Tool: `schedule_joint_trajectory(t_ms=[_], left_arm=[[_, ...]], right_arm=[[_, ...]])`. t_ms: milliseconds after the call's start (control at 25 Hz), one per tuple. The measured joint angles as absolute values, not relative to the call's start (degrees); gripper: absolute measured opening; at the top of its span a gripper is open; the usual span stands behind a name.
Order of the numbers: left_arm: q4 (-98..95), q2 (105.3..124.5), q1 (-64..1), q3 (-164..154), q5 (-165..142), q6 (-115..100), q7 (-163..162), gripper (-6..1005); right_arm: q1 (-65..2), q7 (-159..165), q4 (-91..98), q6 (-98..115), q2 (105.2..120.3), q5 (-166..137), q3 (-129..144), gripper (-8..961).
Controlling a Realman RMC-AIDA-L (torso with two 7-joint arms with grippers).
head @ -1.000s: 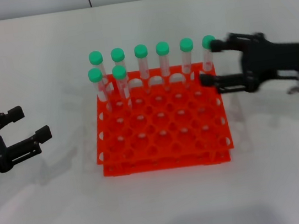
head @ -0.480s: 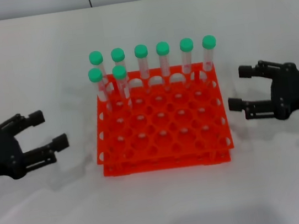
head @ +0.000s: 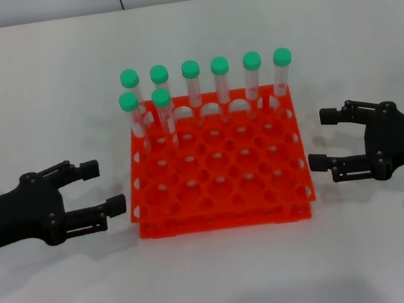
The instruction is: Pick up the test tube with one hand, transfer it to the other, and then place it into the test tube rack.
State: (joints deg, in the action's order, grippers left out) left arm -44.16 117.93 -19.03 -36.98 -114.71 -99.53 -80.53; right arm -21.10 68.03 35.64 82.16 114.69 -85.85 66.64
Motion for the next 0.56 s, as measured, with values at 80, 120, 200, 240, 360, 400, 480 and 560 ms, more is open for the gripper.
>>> schedule_joint_trajectory(t_ms=[80,120,200,240,360,400,480,560], left_arm=[[-44.14,117.83,-19.31,-37.01,-114.71,-99.67,-80.58,888],[-44.13,117.76,-19.51,-37.01,-114.72,-99.68,-80.74,888],[-44.12,117.71,-19.57,-37.01,-114.73,-99.68,-80.83,888],[-44.12,117.68,-19.62,-37.01,-114.73,-99.68,-80.97,888],[-44.25,117.62,-19.64,-37.0,-114.74,-99.57,-81.04,888],[-44.25,117.62,-19.64,-37.0,-114.74,-99.57,-81.04,888],[-44.32,117.61,-19.66,-37.0,-114.74,-99.57,-81.04,888],[-44.41,117.6,-19.67,-36.95,-114.74,-99.54,-81.04,888]], right_arm=[[-21.11,68.04,35.62,82.05,114.69,-85.85,66.66,877],[-21.13,68.04,35.61,81.98,114.7,-85.86,66.66,877],[-21.24,68.04,35.6,81.88,114.69,-85.93,66.68,877],[-21.32,68.08,35.59,81.87,114.69,-86.18,66.68,877],[-21.43,68.13,35.59,81.83,114.69,-86.63,66.49,877],[-21.44,68.14,35.59,81.82,114.69,-86.67,66.45,877],[-21.45,68.15,35.59,81.75,114.69,-86.69,66.44,877],[-21.45,68.16,35.59,81.72,114.69,-86.7,66.43,877]])
